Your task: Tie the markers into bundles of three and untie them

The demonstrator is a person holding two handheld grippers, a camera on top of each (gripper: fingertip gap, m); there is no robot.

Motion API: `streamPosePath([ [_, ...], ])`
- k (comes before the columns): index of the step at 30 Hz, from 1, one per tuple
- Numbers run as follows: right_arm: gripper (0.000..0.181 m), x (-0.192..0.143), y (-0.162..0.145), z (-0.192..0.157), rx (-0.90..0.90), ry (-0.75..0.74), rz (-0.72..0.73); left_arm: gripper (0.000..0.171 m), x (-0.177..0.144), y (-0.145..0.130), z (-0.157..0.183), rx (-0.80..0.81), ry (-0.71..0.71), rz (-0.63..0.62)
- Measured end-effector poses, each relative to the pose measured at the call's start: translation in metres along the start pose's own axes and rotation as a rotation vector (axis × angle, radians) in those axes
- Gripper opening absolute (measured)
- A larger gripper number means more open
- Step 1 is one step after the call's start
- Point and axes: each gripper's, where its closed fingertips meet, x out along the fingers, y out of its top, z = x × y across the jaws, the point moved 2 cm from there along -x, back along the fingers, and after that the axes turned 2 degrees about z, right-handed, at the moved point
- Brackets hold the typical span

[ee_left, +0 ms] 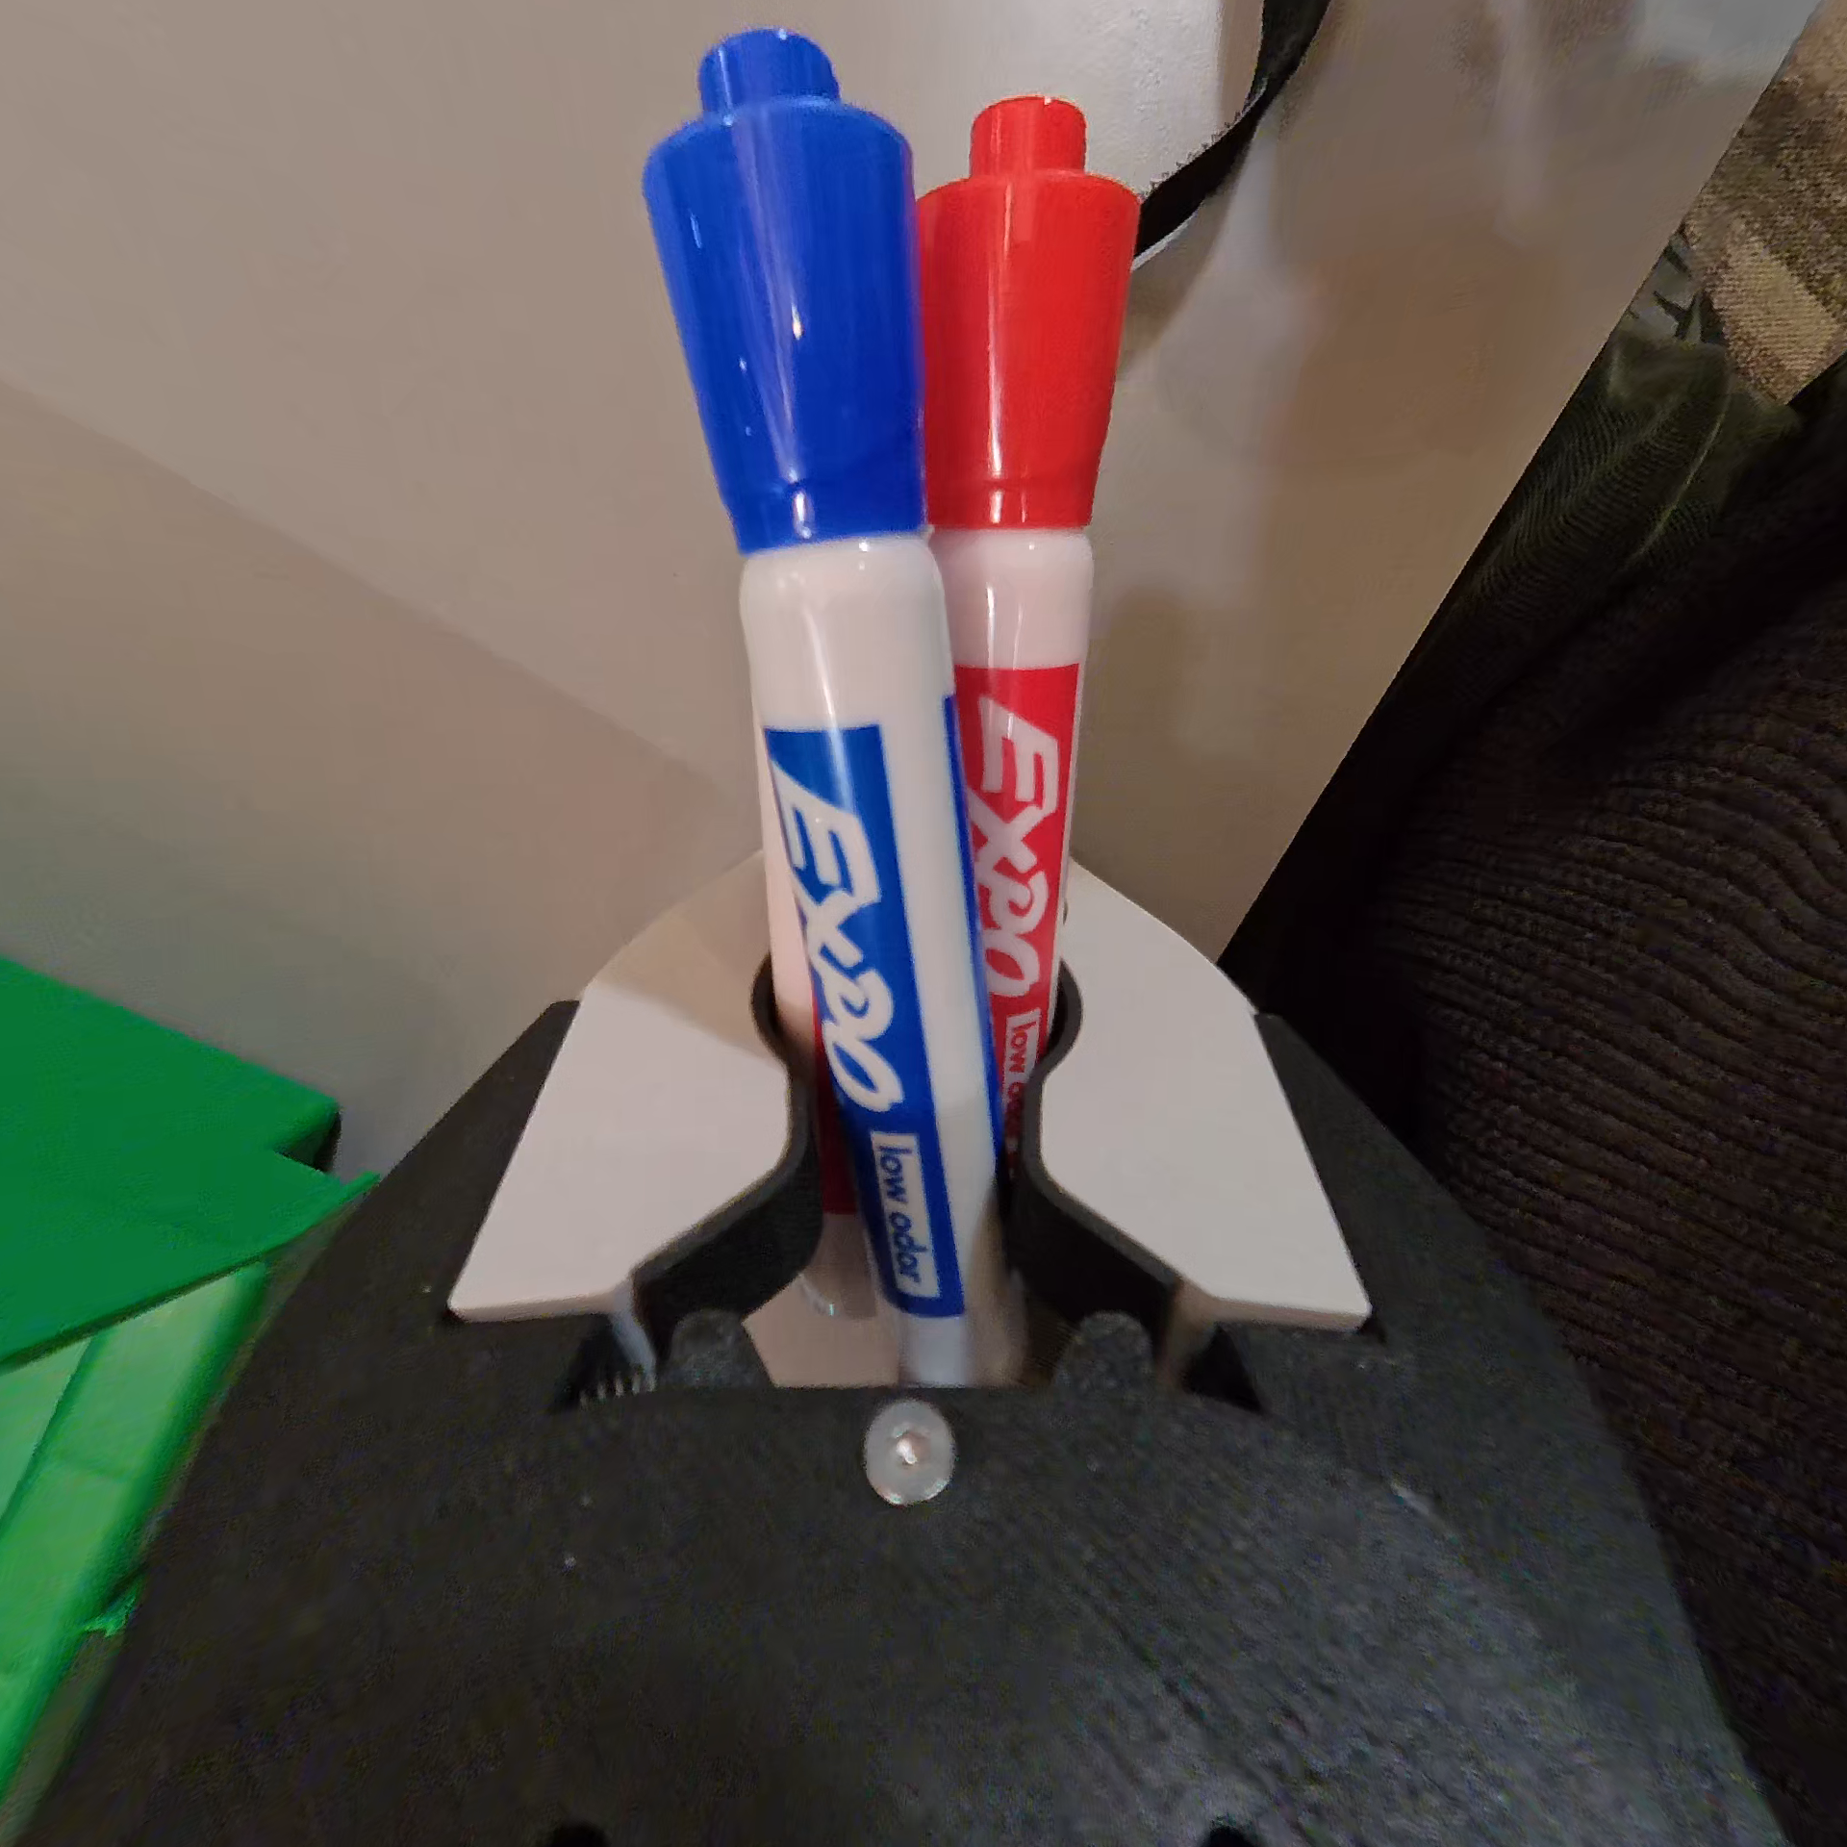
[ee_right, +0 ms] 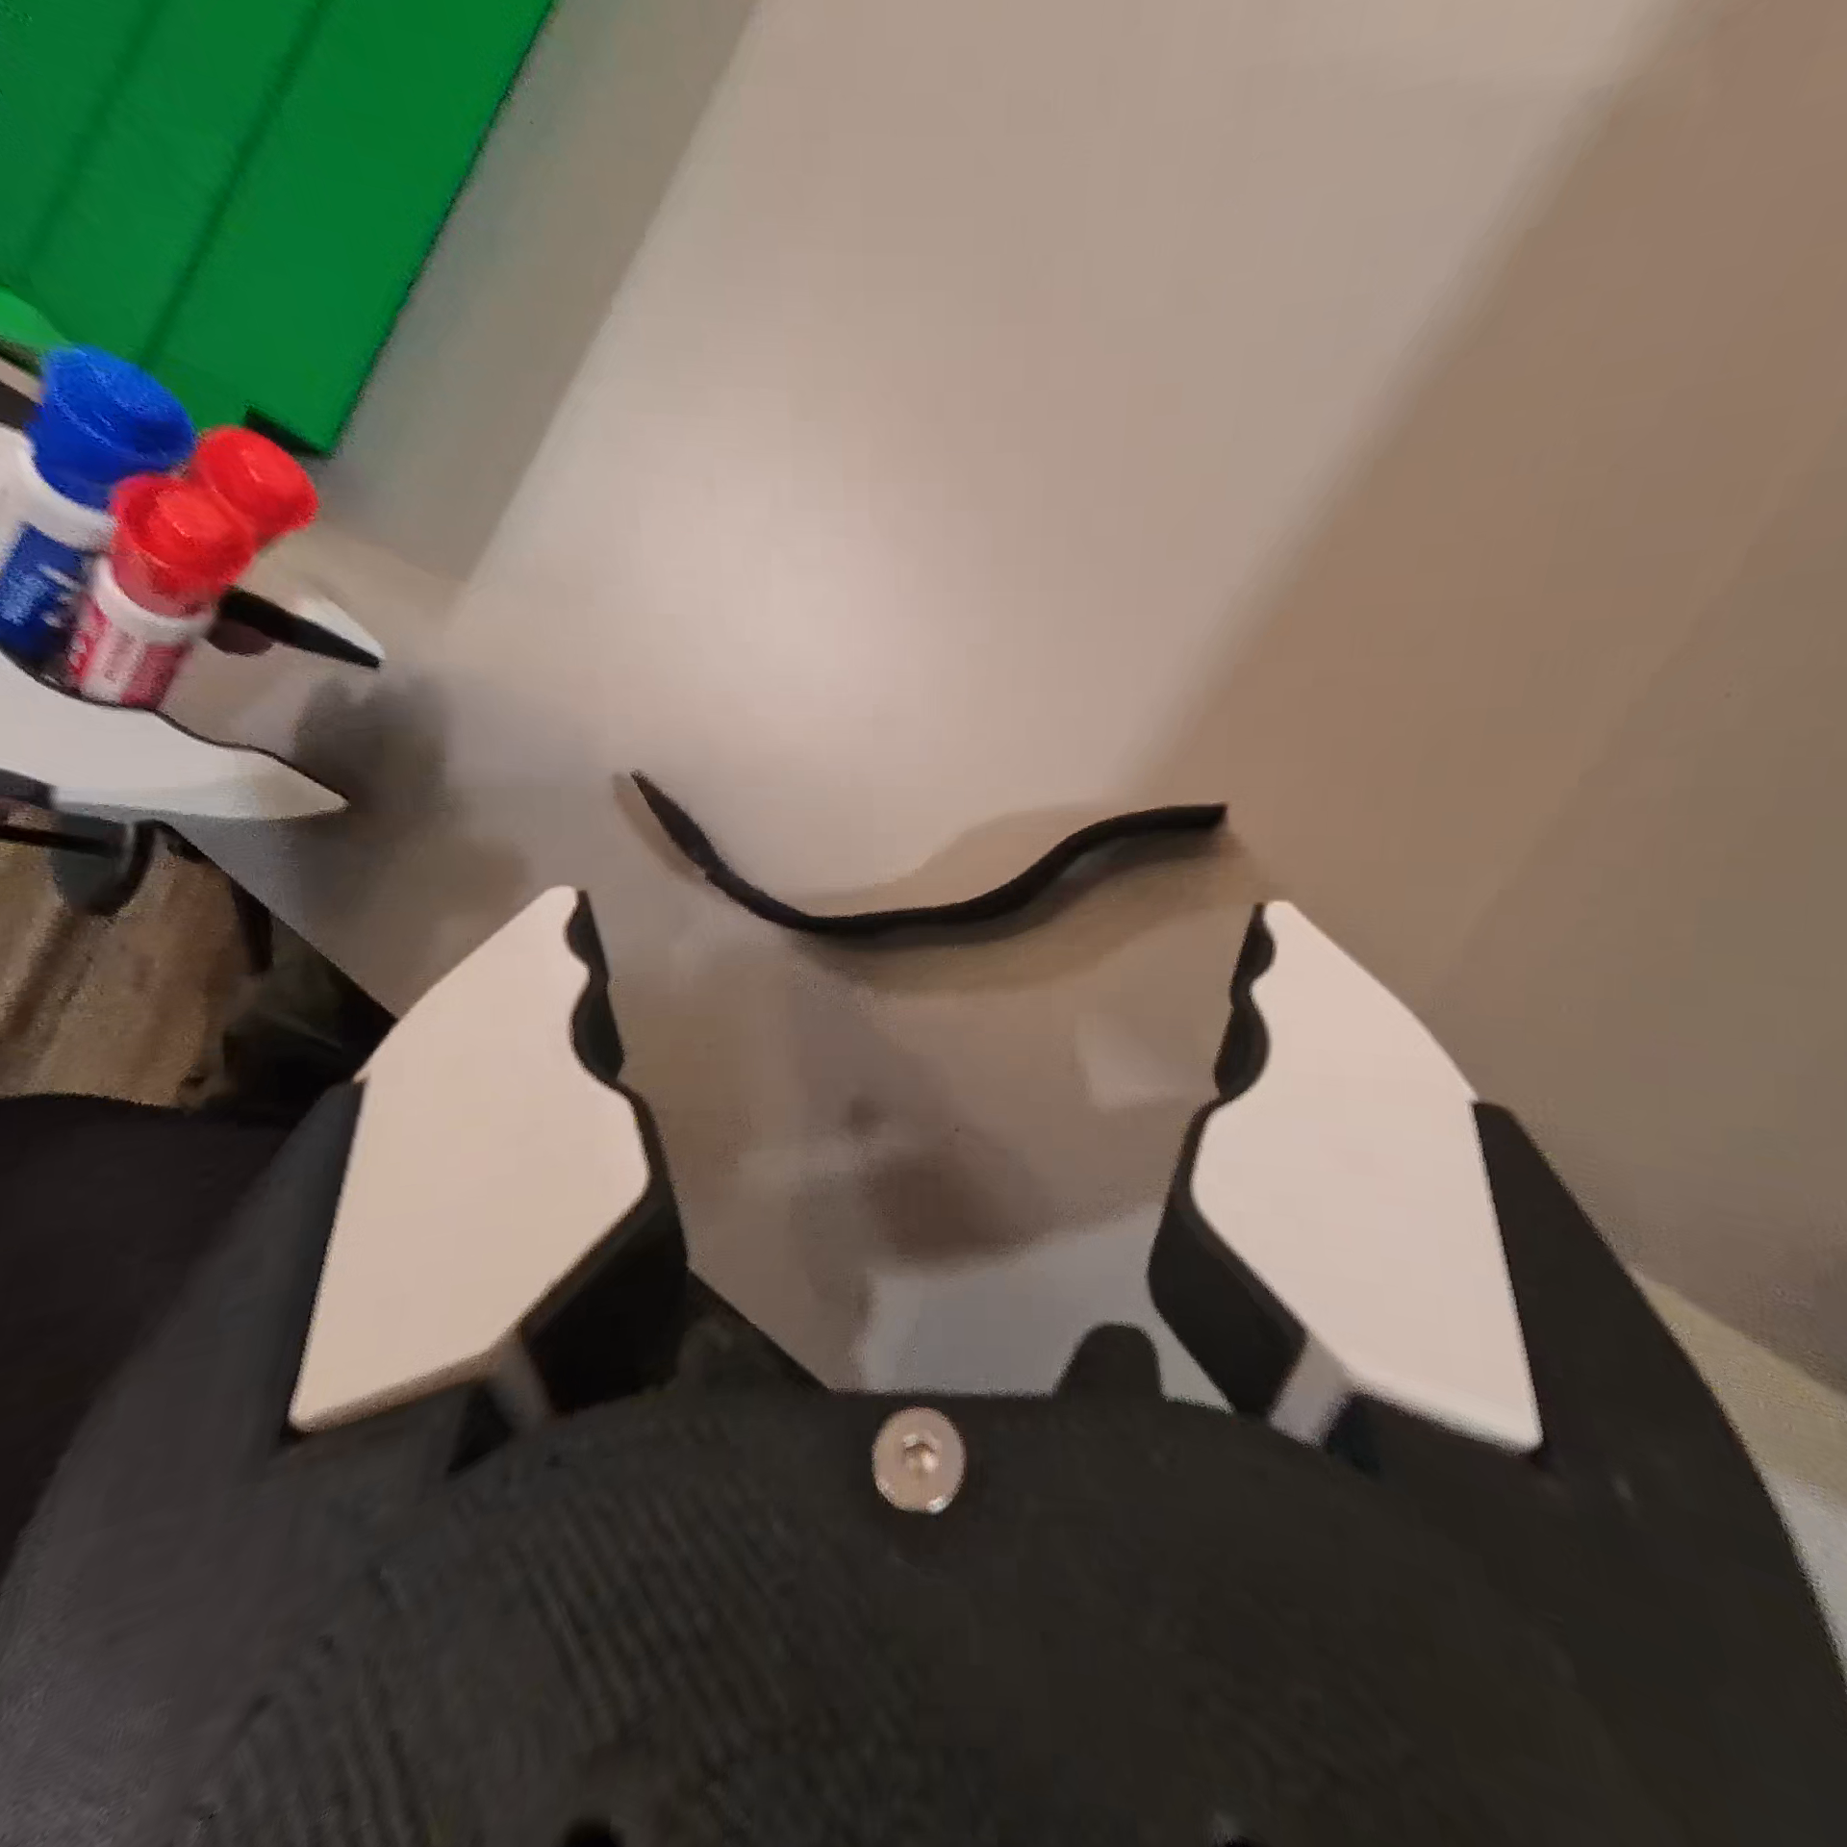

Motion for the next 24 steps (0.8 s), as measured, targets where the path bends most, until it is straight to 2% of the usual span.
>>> streamPosePath([
  [10,0.117,0.041,-0.002,-0.006,-0.272,-0.083,-0.11,0.045,0.002,-0.002,0.003,0.007,-0.017,-0.017],
  [12,0.109,0.043,0.0,-0.006,-0.323,-0.064,-0.106,0.045,0.002,-0.003,0.002,0.006,-0.017,-0.02],
  [14,0.091,0.042,0.002,-0.005,-0.362,-0.047,-0.101,0.045,0.002,-0.004,0.003,0.006,-0.019,-0.02],
  [17,0.074,0.04,0.003,-0.004,-0.351,-0.004,-0.08,0.045,0.001,-0.004,0.003,0.011,-0.021,-0.019],
  [24,0.088,0.028,-0.004,-0.008,-0.329,0.089,-0.125,0.045,0.0,-0.004,0.005,0.019,-0.018,-0.021],
])
